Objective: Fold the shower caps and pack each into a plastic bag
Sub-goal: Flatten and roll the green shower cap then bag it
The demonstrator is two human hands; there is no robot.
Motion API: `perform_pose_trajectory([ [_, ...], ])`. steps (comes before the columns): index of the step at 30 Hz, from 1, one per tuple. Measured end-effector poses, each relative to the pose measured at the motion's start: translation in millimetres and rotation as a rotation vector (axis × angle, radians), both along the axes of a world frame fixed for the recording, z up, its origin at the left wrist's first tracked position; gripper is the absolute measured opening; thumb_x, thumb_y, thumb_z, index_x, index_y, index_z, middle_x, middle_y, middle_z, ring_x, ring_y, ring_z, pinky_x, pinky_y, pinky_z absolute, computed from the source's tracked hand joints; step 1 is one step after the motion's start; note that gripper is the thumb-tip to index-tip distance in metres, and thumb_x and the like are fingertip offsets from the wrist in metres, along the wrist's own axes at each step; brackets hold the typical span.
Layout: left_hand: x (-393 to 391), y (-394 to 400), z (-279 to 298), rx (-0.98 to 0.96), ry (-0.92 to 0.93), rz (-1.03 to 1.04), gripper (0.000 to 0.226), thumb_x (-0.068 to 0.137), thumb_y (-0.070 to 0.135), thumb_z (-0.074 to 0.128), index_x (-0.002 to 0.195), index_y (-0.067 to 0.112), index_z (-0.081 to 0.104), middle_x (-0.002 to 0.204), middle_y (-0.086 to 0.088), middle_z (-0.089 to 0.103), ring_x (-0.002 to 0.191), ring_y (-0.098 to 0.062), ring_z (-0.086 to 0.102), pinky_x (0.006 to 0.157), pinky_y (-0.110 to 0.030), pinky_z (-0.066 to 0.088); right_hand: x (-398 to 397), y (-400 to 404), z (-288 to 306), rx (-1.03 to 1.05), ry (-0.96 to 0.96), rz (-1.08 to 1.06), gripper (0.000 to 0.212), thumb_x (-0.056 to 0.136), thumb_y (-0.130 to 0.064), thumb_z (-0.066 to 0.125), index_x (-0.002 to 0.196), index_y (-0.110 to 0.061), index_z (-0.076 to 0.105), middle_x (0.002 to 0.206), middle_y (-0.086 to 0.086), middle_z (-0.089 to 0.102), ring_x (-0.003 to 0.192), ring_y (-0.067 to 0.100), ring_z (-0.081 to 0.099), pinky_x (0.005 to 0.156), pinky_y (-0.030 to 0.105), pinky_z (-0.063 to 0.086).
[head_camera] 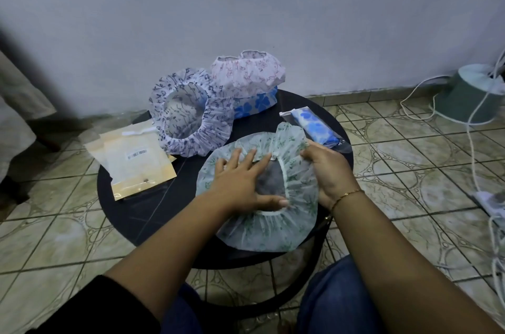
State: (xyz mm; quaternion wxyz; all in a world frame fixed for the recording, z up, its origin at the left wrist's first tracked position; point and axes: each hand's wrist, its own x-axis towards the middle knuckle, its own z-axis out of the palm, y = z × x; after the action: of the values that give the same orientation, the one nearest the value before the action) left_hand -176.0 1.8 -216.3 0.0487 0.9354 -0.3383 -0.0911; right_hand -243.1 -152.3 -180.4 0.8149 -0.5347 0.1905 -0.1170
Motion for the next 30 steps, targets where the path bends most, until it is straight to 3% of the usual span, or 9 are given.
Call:
perform_pose_trajectory([
  [4,1,13,-16,0.105,0.101,-0.008,0.099,0.064,0.092,0.021,0.146,0.047,-0.011,0.157,0.005,-0.023,0.141,-0.027,-0.029,0.110,-0.058,-0.018,3,-4,-4,0.216,0.016,0.156,0.042,0.094,-0.026,0.033,0.094,-0.003,0.067,0.090,0.020,0.071,0.083,0.032,0.067,0.074,0.041,0.053],
  [7,1,10,-16,0.121,0.124,0.002,0.101,0.062,0.093,0.019,0.146,0.046,-0.013,0.156,0.006,-0.025,0.141,-0.028,-0.028,0.111,-0.058,-0.017,2,-4,-14,0.277,0.000,0.206,0.048,0.095,-0.029,0.025,0.104,-0.009,0.068,0.100,0.015,0.070,0.099,0.028,0.062,0.087,0.044,0.048],
  [9,0,9,-15,0.123,0.130,-0.005,0.105,0.059,0.094,0.019,0.146,0.046,-0.013,0.156,0.005,-0.025,0.141,-0.028,-0.027,0.111,-0.058,-0.016,1,-2,-23,0.149,0.040,0.199,0.038,0.097,-0.025,0.035,0.117,-0.008,0.063,0.110,0.017,0.068,0.106,0.031,0.062,0.095,0.050,0.047],
  [12,-1,9,-16,0.110,0.117,-0.003,0.106,0.059,0.095,0.022,0.146,0.044,-0.013,0.156,0.005,-0.024,0.142,-0.028,-0.026,0.111,-0.057,-0.016,-2,6,-26,-0.183,0.051,0.219,0.032,0.097,-0.032,0.047,0.123,-0.019,0.061,0.118,0.005,0.067,0.107,0.020,0.063,0.097,0.042,0.047],
  [16,-4,3,-20,0.063,0.100,0.009,0.111,0.064,0.091,0.033,0.149,0.035,-0.012,0.158,0.005,-0.020,0.144,-0.025,-0.021,0.114,-0.054,-0.013,2,16,-29,-0.688,0.016,0.341,0.048,0.099,-0.043,0.034,0.145,-0.029,0.033,0.151,-0.010,0.029,0.140,0.005,0.022,0.117,0.034,0.017],
  [21,3,4,-14,-0.434,0.092,-0.060,0.097,0.067,0.067,0.060,0.149,0.030,0.025,0.155,0.009,0.023,0.143,-0.011,0.020,0.118,-0.046,0.015,11,21,-41,-0.845,0.045,0.399,0.056,0.094,-0.057,0.029,0.146,-0.039,0.022,0.158,-0.008,0.010,0.144,0.005,0.002,0.118,0.035,0.004],
  [23,3,20,-5,-0.334,0.042,-0.068,0.103,0.066,0.077,0.059,0.150,0.032,0.021,0.157,0.015,0.014,0.145,-0.007,0.012,0.120,-0.043,0.006,13,19,-43,-0.904,0.077,0.405,0.057,0.093,-0.059,0.027,0.146,-0.041,0.019,0.159,-0.008,0.007,0.145,0.007,-0.003,0.118,0.040,0.002],
  [26,2,54,-8,-0.100,0.028,-0.033,0.121,0.050,0.095,0.034,0.151,0.034,0.006,0.154,0.017,-0.008,0.142,-0.003,-0.012,0.117,-0.039,-0.009,14,18,-42,-1.018,0.108,0.430,0.056,0.093,-0.060,0.023,0.146,-0.043,0.016,0.159,-0.006,0.004,0.145,0.011,-0.007,0.118,0.046,0.000],
  [30,-5,65,-22,-0.076,0.106,-0.020,0.128,0.042,0.102,0.015,0.150,0.037,-0.002,0.153,0.015,-0.019,0.135,-0.001,-0.024,0.114,-0.037,-0.013,15,26,-40,-1.223,0.196,0.509,0.054,0.094,-0.061,0.018,0.146,-0.047,0.010,0.159,-0.006,-0.005,0.145,0.013,-0.013,0.115,0.048,-0.009],
])
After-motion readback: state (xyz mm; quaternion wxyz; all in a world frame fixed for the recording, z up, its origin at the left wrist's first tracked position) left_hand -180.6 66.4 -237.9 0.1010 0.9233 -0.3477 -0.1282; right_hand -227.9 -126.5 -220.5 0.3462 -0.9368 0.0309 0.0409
